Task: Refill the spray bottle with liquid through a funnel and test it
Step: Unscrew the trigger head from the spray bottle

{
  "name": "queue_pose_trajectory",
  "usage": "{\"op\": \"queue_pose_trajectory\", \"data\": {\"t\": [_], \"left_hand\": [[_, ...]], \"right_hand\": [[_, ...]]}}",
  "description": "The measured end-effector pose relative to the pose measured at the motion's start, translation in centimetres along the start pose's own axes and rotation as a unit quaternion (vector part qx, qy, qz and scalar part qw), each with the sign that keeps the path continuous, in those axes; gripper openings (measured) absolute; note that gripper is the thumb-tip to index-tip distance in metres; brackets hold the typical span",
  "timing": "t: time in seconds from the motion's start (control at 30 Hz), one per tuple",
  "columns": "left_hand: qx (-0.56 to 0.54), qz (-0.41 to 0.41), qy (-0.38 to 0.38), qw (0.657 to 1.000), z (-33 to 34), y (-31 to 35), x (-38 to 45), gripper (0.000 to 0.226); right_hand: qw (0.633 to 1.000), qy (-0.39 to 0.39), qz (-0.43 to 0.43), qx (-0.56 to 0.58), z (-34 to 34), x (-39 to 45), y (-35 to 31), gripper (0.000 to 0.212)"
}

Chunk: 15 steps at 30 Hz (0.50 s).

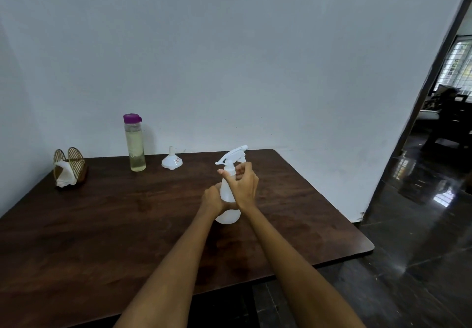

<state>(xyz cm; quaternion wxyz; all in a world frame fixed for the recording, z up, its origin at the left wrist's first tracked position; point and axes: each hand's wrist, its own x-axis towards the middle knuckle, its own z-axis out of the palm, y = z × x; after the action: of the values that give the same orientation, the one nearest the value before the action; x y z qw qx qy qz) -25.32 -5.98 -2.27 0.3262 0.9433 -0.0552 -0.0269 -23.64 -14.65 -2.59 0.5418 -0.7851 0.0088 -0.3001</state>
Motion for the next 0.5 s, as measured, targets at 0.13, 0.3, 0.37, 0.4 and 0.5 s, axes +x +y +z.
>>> {"op": "queue_pose_trajectory", "data": {"t": [0.13,0.3,0.37,0.4,0.5], "left_hand": [[0.006,-0.004,0.004,1.0,-0.1,0.0,0.0,0.07],[0.007,0.002,0.008,1.0,0.2,0.0,0.1,0.067],[0.015,0.006,0.01,1.0,0.2,0.1,0.0,0.065],[0.02,0.007,0.009,1.0,0.1,0.2,0.0,0.063],[0.032,0.011,0.011,0.999,0.0,0.3,0.0,0.059]], "right_hand": [[0.999,0.007,-0.046,-0.022,0.4,-0.1,0.1,0.034],[0.998,0.037,-0.056,0.013,0.2,-1.0,0.2,0.037],[0.999,0.011,-0.04,0.009,0.2,-0.9,-0.1,0.032],[0.999,0.004,-0.038,-0.003,0.3,-0.9,-0.4,0.036],[0.998,0.024,-0.039,-0.046,0.8,-0.5,-0.9,0.043]]}}
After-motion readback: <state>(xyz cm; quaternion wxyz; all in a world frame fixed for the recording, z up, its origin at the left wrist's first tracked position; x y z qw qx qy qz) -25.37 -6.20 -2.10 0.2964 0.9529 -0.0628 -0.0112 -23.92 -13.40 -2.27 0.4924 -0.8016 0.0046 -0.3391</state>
